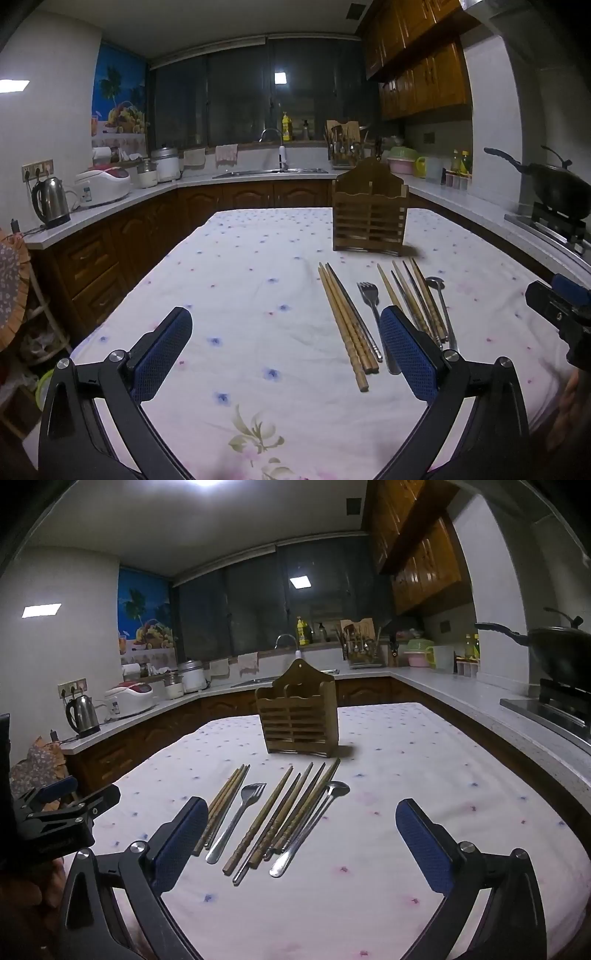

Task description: Organize utensils

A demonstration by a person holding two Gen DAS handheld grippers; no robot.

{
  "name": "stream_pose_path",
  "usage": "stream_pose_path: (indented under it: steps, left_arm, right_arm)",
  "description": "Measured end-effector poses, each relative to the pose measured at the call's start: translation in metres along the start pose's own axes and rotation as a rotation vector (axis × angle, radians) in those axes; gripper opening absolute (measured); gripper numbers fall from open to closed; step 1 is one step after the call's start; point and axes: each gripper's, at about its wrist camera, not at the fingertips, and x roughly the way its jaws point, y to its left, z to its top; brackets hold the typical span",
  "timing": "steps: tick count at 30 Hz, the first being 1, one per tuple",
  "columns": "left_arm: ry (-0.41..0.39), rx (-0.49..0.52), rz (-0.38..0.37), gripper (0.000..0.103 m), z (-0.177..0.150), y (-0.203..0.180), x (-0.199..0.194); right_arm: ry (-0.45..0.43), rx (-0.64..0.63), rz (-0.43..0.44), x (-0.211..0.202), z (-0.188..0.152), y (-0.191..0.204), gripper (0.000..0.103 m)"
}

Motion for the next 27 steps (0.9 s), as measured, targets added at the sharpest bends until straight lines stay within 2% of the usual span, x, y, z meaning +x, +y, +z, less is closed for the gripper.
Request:
stream_pose_path:
  steps: [27]
  left_arm:
    - [0.004, -0.002, -0.009, 0.103, 0.0025, -0.0022, 0.0026]
  right_arm:
    - [0.017, 0.013, 0.011, 0.0026, 0.0017, 0.0018, 0.102]
